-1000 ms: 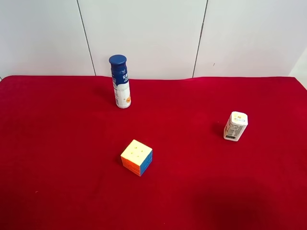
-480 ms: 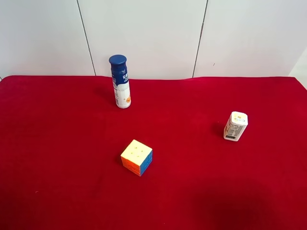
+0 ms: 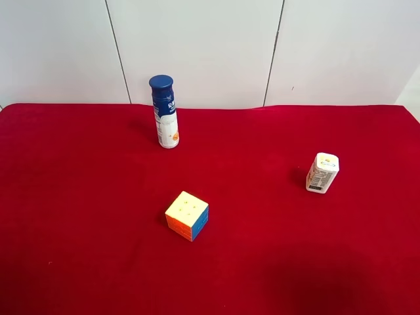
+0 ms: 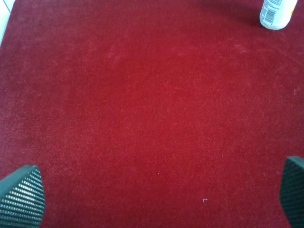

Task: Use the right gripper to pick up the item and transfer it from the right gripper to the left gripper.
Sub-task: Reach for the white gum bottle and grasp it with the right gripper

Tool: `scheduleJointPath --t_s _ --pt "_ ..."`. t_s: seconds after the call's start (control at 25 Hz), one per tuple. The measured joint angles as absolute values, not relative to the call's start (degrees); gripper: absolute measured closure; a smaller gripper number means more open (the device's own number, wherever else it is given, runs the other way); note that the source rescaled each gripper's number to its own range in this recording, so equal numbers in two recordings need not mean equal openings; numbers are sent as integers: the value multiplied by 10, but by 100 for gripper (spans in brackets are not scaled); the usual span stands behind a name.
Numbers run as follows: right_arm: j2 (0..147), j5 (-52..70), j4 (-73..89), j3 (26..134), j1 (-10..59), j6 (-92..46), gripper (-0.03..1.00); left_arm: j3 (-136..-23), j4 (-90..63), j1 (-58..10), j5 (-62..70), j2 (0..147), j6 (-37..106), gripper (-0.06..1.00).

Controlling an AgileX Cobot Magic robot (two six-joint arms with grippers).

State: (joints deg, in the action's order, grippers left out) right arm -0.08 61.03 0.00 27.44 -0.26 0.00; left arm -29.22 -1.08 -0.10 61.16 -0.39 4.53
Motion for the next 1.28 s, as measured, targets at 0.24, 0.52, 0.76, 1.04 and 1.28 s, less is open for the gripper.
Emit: scheduleJointPath --t_s 0.24,0.52,0.76,1.04,1.28 --pt "-1 610 0 274 -3 0 -3 -292 -11 -1 612 -4 45 -6" --pt "37 629 0 295 -3 0 -3 -292 -11 -1 612 -4 45 -6" --pt "202 641 0 390 -3 35 -3 -292 -11 -1 612 -4 45 -6" --pt "425 640 -4 505 -3 94 -3 -292 -11 -1 612 -4 45 -6" --pt "607 642 0 590 -3 121 -3 -292 -11 -1 612 -4 45 -6"
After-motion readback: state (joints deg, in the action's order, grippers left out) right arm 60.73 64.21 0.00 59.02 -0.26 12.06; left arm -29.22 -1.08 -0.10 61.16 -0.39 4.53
